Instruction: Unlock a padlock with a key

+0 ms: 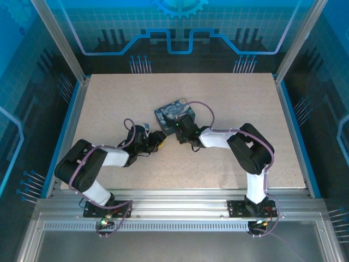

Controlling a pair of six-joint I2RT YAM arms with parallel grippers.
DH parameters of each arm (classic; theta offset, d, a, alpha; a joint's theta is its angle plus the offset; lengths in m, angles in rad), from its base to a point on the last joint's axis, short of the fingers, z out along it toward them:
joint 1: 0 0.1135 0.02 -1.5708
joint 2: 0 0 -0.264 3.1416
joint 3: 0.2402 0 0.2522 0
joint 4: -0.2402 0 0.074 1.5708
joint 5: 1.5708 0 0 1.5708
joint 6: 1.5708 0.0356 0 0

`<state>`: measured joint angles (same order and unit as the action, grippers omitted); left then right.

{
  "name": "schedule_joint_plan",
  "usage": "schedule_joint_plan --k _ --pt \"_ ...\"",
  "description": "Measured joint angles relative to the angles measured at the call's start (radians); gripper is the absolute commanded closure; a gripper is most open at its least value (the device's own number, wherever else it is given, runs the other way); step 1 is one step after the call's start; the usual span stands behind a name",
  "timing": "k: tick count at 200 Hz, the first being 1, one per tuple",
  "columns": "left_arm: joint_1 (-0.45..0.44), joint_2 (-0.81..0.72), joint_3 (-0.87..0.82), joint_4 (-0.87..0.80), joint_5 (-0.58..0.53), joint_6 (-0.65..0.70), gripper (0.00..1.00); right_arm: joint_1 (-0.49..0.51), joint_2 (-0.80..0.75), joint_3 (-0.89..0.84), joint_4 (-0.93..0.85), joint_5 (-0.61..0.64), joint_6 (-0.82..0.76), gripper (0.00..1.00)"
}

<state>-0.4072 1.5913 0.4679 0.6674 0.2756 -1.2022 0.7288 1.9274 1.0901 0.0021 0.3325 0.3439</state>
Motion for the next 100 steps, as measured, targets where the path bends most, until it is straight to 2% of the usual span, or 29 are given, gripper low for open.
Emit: schedule_joint_plan --k 36,100 --pt "0.024 0.000 0.000 0.001 0.005 0.000 0.60 0.033 -0.023 -0.044 0.030 0.039 -0.093 0.85" --pt "0.041 0.000 0.000 0.002 0.011 0.000 0.59 0.091 -0.101 -0.116 0.043 0.024 -0.262 0.88"
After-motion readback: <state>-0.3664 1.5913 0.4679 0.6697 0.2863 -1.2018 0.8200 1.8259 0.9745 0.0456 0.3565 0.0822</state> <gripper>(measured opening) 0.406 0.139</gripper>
